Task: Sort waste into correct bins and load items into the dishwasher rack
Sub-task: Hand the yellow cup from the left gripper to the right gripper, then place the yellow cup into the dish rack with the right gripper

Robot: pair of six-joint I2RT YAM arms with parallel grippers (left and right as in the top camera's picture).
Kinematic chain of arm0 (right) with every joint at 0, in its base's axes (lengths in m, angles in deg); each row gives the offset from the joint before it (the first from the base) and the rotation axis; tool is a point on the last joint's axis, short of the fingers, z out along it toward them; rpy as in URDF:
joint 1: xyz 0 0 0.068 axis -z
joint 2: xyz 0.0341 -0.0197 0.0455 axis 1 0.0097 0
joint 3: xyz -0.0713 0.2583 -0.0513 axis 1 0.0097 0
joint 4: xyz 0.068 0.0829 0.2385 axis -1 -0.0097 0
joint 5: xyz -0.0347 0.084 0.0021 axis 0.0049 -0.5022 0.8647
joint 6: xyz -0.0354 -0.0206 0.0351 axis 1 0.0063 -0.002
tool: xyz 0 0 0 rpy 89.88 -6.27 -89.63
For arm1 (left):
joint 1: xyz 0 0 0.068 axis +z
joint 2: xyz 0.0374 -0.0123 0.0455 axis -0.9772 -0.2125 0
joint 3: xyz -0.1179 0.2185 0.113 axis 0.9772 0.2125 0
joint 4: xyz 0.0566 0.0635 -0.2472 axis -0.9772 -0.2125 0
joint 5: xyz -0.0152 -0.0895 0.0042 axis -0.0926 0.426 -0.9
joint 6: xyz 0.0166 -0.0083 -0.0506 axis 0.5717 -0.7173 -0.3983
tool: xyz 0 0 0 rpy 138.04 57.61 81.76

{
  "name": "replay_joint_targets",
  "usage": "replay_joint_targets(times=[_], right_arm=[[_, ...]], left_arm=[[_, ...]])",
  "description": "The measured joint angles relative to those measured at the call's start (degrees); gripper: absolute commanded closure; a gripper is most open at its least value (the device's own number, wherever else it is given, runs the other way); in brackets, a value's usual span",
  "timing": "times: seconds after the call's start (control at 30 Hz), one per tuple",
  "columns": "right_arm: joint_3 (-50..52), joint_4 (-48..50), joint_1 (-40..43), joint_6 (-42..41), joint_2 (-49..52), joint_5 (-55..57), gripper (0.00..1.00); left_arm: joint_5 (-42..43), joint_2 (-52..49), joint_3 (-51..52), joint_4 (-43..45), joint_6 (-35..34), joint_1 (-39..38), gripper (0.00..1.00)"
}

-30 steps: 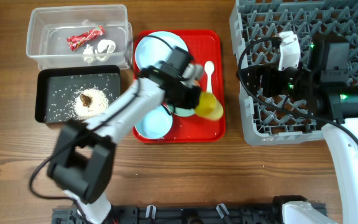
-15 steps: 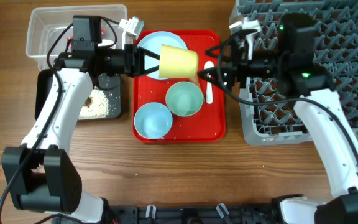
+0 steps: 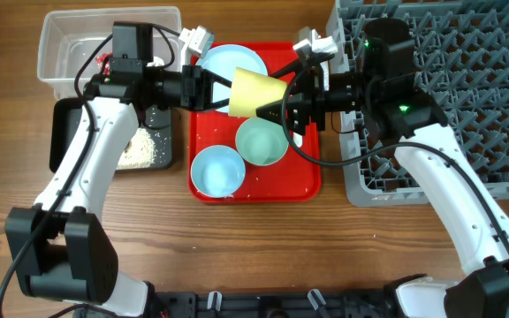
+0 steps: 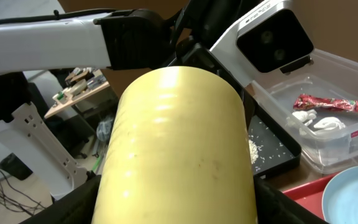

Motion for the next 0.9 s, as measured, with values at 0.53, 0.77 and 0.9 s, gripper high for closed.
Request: replay_joint_targets(times=[0.53, 0.77, 0.9], right_arm=[[0.00, -3.48, 4.52, -0.35, 0.09, 3.23, 0.49], [-0.57, -16.70, 7.82, -0.39, -0.31, 14.91, 0.49], [-2.36, -34.56, 13.27, -1.05, -3.69, 34.03, 0.50]], left_arm=[[-10.91, 0.00, 0.00, -0.87, -0.15, 0.02, 0.79], [-19.12, 0.02, -0.07, -4.15, -0.17, 0.00, 0.79], [-38.77, 0.02, -0.11, -11.17, -0.15, -0.48, 0.76]])
